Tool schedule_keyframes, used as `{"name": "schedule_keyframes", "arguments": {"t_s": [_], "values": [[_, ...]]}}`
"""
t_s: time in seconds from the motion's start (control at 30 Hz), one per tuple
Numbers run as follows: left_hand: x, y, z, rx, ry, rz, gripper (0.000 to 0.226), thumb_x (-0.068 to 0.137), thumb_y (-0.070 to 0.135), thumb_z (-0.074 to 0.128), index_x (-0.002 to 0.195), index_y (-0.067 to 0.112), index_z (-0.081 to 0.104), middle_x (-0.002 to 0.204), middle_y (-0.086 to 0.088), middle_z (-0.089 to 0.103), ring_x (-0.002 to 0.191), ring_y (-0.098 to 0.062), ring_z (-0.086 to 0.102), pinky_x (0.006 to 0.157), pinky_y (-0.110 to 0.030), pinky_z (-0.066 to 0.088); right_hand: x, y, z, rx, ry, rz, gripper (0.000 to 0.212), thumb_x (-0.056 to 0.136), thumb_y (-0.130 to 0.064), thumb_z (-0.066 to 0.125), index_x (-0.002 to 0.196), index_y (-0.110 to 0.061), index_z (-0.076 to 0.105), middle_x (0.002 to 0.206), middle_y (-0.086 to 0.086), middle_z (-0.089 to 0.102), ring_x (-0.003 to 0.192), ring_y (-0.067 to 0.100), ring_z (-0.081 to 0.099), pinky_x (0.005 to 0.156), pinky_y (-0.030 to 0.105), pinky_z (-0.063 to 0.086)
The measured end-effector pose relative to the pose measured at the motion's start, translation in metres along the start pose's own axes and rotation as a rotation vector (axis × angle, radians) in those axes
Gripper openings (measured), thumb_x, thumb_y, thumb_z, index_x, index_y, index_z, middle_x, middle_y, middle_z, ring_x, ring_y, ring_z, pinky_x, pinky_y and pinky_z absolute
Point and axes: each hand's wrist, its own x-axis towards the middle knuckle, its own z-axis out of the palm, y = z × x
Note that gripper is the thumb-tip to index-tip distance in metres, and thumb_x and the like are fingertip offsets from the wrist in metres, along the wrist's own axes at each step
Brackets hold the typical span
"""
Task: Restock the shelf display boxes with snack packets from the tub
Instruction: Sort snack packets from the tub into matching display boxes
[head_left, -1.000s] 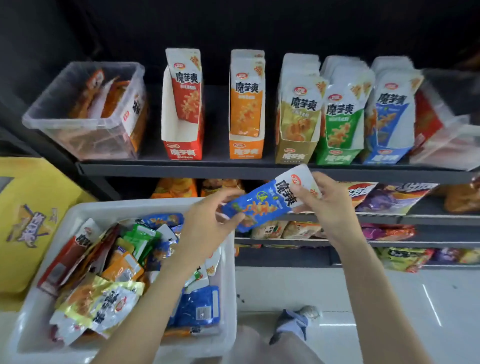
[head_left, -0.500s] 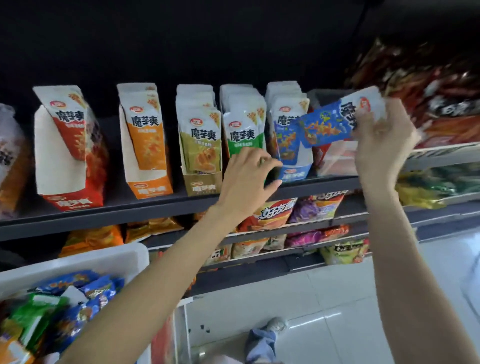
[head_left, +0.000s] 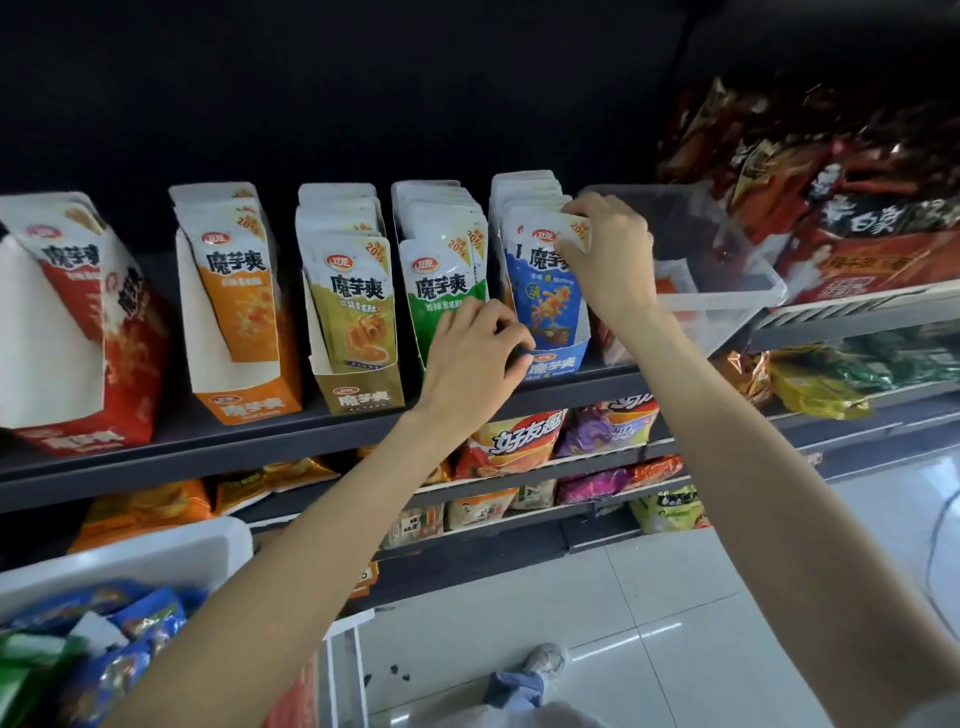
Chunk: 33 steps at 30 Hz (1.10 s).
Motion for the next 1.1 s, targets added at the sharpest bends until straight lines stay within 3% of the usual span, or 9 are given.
{"name": "schedule_keyframes", "arguments": {"t_s": [0.23, 0.37, 0.43, 0.53, 0.7, 0.77, 0.9, 1.0, 1.1], "values": [[0.000, -0.004, -0.002, -0.027, -0.018, 0.031, 0.011, 0.082, 0.026, 0.069, 0.090, 0.019, 0.070, 0.096, -0.002, 0.062, 0.092, -0.025, 0.054, 0.080, -0.037, 0.042, -0.010, 0.002, 0.009, 0.202, 0.163, 0.075, 0.018, 0.088, -0.003, 0.058, 0.104, -0.008, 0.066, 0.097, 0.002, 0.068, 0.078, 0.007, 0.055, 0.066, 0.002, 0.035], [-0.001, -0.005, -0.002, -0.027, -0.033, 0.042, 0.013, 0.080, 0.024, 0.071, 0.092, 0.019, 0.071, 0.098, -0.002, 0.062, 0.095, -0.026, 0.054, 0.080, -0.037, 0.041, -0.005, -0.002, 0.012, 0.171, 0.167, 0.124, 0.018, 0.088, -0.002, 0.058, 0.104, -0.007, 0.064, 0.097, 0.003, 0.067, 0.079, 0.010, 0.056, 0.064, 0.005, 0.033], [-0.001, -0.005, -0.001, -0.029, -0.035, 0.043, 0.014, 0.080, 0.023, 0.070, 0.093, 0.019, 0.071, 0.098, -0.002, 0.062, 0.095, -0.026, 0.054, 0.080, -0.037, 0.042, -0.006, -0.003, 0.013, 0.097, 0.132, 0.133, 0.024, 0.088, -0.002, 0.057, 0.111, -0.008, 0.061, 0.110, 0.006, 0.063, 0.093, 0.017, 0.059, 0.069, 0.011, 0.032], [-0.001, -0.005, -0.005, -0.034, -0.039, 0.048, 0.020, 0.082, 0.022, 0.067, 0.102, 0.019, 0.070, 0.100, -0.002, 0.062, 0.097, -0.027, 0.054, 0.082, -0.039, 0.043, -0.015, -0.006, 0.005, 0.042, 0.134, 0.104, 0.032, 0.088, -0.002, 0.058, 0.119, -0.007, 0.058, 0.128, 0.011, 0.051, 0.107, 0.019, 0.054, 0.069, 0.002, 0.030], [-0.019, -0.009, -0.033, -0.144, 0.060, -0.012, 0.028, 0.090, 0.028, 0.053, 0.114, 0.021, 0.065, 0.106, 0.002, 0.063, 0.103, -0.020, 0.051, 0.087, -0.031, 0.034, -0.067, -0.026, -0.009, 0.225, 0.239, -0.027, 0.029, 0.084, 0.002, 0.054, 0.112, -0.004, 0.062, 0.116, 0.012, 0.056, 0.097, 0.014, 0.056, 0.074, 0.008, 0.044], [-0.043, -0.014, -0.054, -0.251, 0.163, -0.072, 0.024, 0.091, 0.028, 0.054, 0.109, 0.018, 0.067, 0.103, 0.004, 0.066, 0.100, -0.017, 0.052, 0.085, -0.031, 0.035, -0.101, -0.044, -0.007, 0.351, 0.174, -0.022, 0.025, 0.088, -0.003, 0.055, 0.111, -0.006, 0.062, 0.107, 0.006, 0.061, 0.092, 0.009, 0.059, 0.077, 0.018, 0.050], [-0.118, -0.035, -0.103, -0.365, 0.312, -0.183, 0.014, 0.091, 0.023, 0.053, 0.092, 0.015, 0.065, 0.087, 0.001, 0.067, 0.088, -0.015, 0.057, 0.082, -0.031, 0.042, -0.164, -0.093, 0.012, 0.525, -0.071, -0.007, 0.016, 0.093, -0.012, 0.058, 0.108, -0.012, 0.064, 0.095, -0.006, 0.067, 0.087, 0.002, 0.062, 0.077, 0.016, 0.050], [-0.190, -0.057, -0.136, -0.380, 0.247, -0.249, 0.008, 0.091, 0.025, 0.053, 0.090, 0.017, 0.054, 0.080, -0.001, 0.063, 0.078, -0.010, 0.056, 0.074, -0.023, 0.045, -0.204, -0.130, 0.036, 0.595, -0.287, -0.068, 0.014, 0.093, -0.013, 0.059, 0.106, -0.014, 0.066, 0.095, -0.007, 0.068, 0.086, 0.003, 0.063, 0.074, 0.018, 0.052], [-0.260, -0.083, -0.158, -0.257, 0.075, -0.400, 0.013, 0.088, 0.031, 0.053, 0.096, 0.021, 0.055, 0.086, 0.005, 0.063, 0.083, -0.005, 0.055, 0.078, -0.017, 0.044, -0.241, -0.167, 0.062, 0.607, -0.530, -0.147, 0.016, 0.090, -0.011, 0.059, 0.104, -0.017, 0.066, 0.098, -0.007, 0.068, 0.085, 0.004, 0.063, 0.074, 0.024, 0.053]]}}
